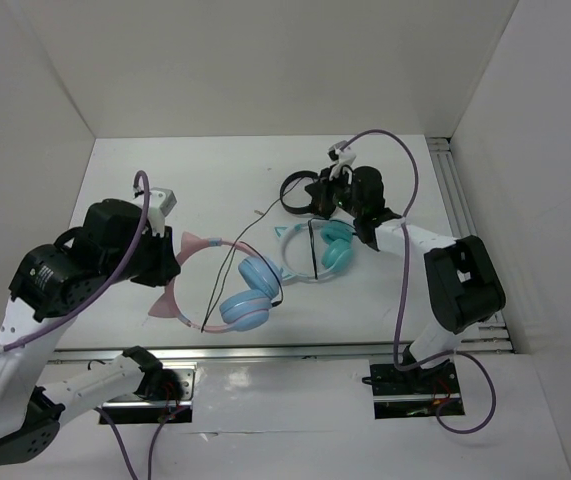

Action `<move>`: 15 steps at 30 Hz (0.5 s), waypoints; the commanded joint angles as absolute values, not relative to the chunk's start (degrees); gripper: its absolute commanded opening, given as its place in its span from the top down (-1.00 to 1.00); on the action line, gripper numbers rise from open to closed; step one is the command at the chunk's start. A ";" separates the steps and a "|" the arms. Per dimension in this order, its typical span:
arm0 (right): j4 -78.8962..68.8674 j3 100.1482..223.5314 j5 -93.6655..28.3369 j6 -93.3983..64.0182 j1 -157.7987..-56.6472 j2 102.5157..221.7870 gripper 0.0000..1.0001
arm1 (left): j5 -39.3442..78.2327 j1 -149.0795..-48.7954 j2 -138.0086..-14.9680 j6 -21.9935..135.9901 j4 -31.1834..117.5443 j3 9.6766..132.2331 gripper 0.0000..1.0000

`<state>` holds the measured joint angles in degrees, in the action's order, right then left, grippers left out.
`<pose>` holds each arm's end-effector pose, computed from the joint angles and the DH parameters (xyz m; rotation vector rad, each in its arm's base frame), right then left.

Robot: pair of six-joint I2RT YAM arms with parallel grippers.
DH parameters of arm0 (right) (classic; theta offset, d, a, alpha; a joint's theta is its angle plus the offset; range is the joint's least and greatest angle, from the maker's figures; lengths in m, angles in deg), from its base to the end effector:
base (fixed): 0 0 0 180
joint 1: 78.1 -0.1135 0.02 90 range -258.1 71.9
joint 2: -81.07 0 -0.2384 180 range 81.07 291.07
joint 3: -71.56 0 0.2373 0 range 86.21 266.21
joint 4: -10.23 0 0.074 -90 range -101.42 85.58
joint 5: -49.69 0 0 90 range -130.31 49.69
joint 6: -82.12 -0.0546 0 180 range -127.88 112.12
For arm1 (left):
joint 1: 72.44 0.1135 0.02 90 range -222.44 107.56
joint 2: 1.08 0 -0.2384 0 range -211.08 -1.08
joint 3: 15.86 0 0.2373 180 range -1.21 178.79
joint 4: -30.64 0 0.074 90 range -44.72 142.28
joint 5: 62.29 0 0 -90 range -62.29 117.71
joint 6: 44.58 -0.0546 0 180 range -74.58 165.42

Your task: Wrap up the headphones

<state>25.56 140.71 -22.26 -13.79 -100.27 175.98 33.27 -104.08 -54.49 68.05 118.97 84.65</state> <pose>0.3436 0.1583 0.2251 -0.4824 1.7202 0.6307 0.1185 -0.0668 0.3942 0.1310 2.3121 -0.3786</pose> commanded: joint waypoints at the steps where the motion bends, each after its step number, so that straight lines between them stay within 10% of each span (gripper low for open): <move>1: 27.23 140.43 -21.50 -14.56 -99.11 172.83 1.00 | 32.37 -103.90 -53.82 69.41 115.86 85.27 1.00; 15: 24.06 142.63 -21.66 -12.80 -108.32 175.21 1.00 | 35.24 -103.90 -52.67 75.47 106.55 91.95 1.00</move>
